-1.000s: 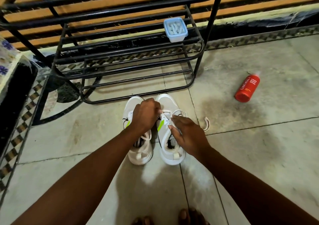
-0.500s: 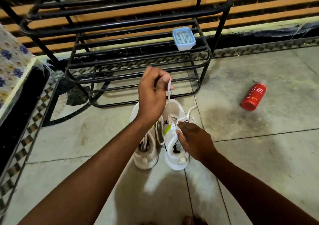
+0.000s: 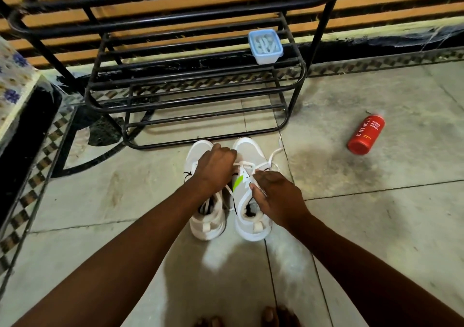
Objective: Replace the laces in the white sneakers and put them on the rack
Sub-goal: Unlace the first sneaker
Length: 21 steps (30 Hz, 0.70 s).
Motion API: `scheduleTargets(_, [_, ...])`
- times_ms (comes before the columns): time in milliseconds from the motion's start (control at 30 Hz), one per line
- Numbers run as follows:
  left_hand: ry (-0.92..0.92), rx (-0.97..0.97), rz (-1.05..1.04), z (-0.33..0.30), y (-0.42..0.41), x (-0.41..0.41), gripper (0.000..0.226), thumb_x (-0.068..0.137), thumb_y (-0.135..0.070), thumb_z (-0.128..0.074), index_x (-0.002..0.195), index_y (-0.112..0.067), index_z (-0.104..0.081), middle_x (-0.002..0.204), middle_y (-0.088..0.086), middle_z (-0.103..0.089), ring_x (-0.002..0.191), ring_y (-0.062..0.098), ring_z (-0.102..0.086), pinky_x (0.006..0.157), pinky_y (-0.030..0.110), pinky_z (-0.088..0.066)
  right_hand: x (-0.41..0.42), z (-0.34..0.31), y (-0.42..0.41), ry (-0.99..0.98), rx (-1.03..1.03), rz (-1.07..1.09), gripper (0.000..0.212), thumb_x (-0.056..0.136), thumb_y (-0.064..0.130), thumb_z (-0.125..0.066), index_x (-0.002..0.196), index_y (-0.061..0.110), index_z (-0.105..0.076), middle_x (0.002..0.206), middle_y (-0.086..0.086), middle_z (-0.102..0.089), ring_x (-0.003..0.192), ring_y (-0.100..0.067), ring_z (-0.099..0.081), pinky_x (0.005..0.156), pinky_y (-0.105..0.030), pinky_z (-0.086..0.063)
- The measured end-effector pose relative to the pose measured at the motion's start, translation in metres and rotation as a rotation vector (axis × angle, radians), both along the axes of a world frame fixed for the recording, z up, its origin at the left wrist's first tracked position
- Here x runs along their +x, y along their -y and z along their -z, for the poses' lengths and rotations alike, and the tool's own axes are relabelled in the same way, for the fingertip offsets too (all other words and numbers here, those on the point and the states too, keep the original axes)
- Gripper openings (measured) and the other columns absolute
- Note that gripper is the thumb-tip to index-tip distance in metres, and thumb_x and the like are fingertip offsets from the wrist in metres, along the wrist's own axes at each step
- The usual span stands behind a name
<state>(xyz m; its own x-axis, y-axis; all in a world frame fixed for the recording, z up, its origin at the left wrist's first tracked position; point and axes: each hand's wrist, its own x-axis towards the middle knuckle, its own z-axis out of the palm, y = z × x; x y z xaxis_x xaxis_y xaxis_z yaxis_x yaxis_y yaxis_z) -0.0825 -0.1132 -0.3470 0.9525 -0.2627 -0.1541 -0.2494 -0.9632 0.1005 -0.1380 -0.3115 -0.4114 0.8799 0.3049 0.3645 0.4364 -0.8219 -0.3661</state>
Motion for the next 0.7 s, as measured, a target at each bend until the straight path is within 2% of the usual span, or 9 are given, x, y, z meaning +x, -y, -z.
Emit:
scheduleTargets(133, [0.061, -0.086, -0.035, -0.001, -0.002, 0.004, 0.018, 0.098, -0.021, -0.060, 0.103, -0.013, -0.076, 0.106, 0.008, -0.068, 0.114, 0.031, -0.054, 0.084, 0.041, -0.050, -0.001, 0.002, 0.001, 0.017, 0.021, 0.006, 0.039, 0.096, 0.042, -0.051, 0.116, 0.015, -0.072, 0.108, 0.001, -0.072, 0.101, -0.019, -0.068, 0.075, -0.027, -0.055])
scheduleTargets(233, [0.205, -0.198, -0.067, -0.012, -0.002, 0.001, 0.017, 0.097, -0.020, -0.060, 0.099, -0.017, -0.077, 0.100, 0.004, -0.066, 0.104, 0.029, -0.056, 0.079, 0.041, -0.050, -0.001, 0.003, 0.001, -0.006, -0.004, 0.004, 0.040, 0.098, 0.041, -0.050, 0.119, 0.015, -0.071, 0.112, 0.000, -0.072, 0.104, -0.020, -0.067, 0.078, -0.028, -0.055])
scheduleTargets(333, [0.369, -0.461, -0.185, -0.036, -0.006, 0.001, 0.027, 0.093, -0.030, -0.047, 0.088, -0.025, -0.073, 0.093, -0.007, -0.063, 0.094, 0.020, -0.057, 0.072, 0.036, -0.047, 0.002, 0.002, 0.002, -0.039, -0.040, -0.014, 0.042, 0.098, 0.042, -0.047, 0.121, 0.015, -0.071, 0.118, 0.000, -0.072, 0.109, -0.020, -0.067, 0.083, -0.030, -0.057])
scheduleTargets(400, [0.454, -0.672, -0.195, -0.054, -0.007, 0.005, 0.026, 0.097, -0.020, -0.049, 0.084, -0.020, -0.071, 0.092, -0.005, -0.064, 0.090, 0.016, -0.062, 0.073, 0.035, -0.050, 0.003, -0.001, 0.004, -0.044, -0.046, -0.024, 0.043, 0.099, 0.042, -0.046, 0.122, 0.015, -0.070, 0.118, -0.001, -0.072, 0.110, -0.021, -0.066, 0.083, -0.031, -0.058])
scheduleTargets(467, [0.371, -1.007, -0.228, -0.071, -0.003, 0.003, 0.026, 0.102, -0.005, -0.054, 0.080, -0.008, -0.068, 0.091, 0.007, -0.071, 0.089, 0.016, -0.070, 0.075, 0.033, -0.055, 0.001, -0.002, 0.002, -0.044, -0.043, -0.015, 0.043, 0.098, 0.042, -0.046, 0.121, 0.015, -0.070, 0.117, -0.002, -0.072, 0.109, -0.021, -0.067, 0.082, -0.031, -0.059])
scheduleTargets(533, [0.243, -1.324, -0.353, -0.079, 0.007, -0.003, 0.028, 0.107, -0.004, -0.049, 0.082, 0.000, -0.061, 0.084, 0.020, -0.070, 0.077, 0.023, -0.075, 0.067, 0.026, -0.055, -0.001, -0.001, 0.000, -0.043, -0.035, -0.008, 0.044, 0.098, 0.042, -0.046, 0.121, 0.014, -0.070, 0.116, -0.002, -0.072, 0.109, -0.021, -0.067, 0.083, -0.031, -0.059])
scheduleTargets(567, [0.197, -1.423, -0.424, -0.079, 0.013, -0.005, 0.028, 0.108, -0.006, -0.047, 0.084, -0.001, -0.058, 0.078, 0.019, -0.067, 0.068, 0.026, -0.071, 0.062, 0.028, -0.054, -0.001, 0.000, 0.000, -0.042, -0.035, -0.006, 0.044, 0.098, 0.043, -0.046, 0.121, 0.014, -0.071, 0.117, -0.002, -0.072, 0.110, -0.021, -0.067, 0.084, -0.031, -0.059])
scheduleTargets(633, [0.126, -1.526, -0.490, -0.073, 0.017, -0.010, 0.030, 0.111, -0.013, -0.044, 0.084, -0.006, -0.054, 0.067, 0.011, -0.052, 0.052, 0.020, -0.051, 0.054, 0.033, -0.050, -0.001, 0.003, 0.000, -0.046, -0.043, -0.008, 0.046, 0.098, 0.043, -0.045, 0.122, 0.014, -0.071, 0.118, -0.001, -0.072, 0.110, -0.021, -0.067, 0.085, -0.031, -0.058])
scheduleTargets(700, [0.109, -1.506, -0.424, -0.072, 0.016, -0.011, 0.033, 0.112, -0.018, -0.043, 0.081, -0.011, -0.052, 0.064, 0.005, -0.041, 0.050, 0.012, -0.034, 0.049, 0.028, -0.036, -0.001, 0.004, 0.002, -0.038, -0.058, -0.006, 0.047, 0.098, 0.044, -0.044, 0.122, 0.014, -0.071, 0.118, -0.001, -0.072, 0.109, -0.020, -0.067, 0.084, -0.031, -0.058])
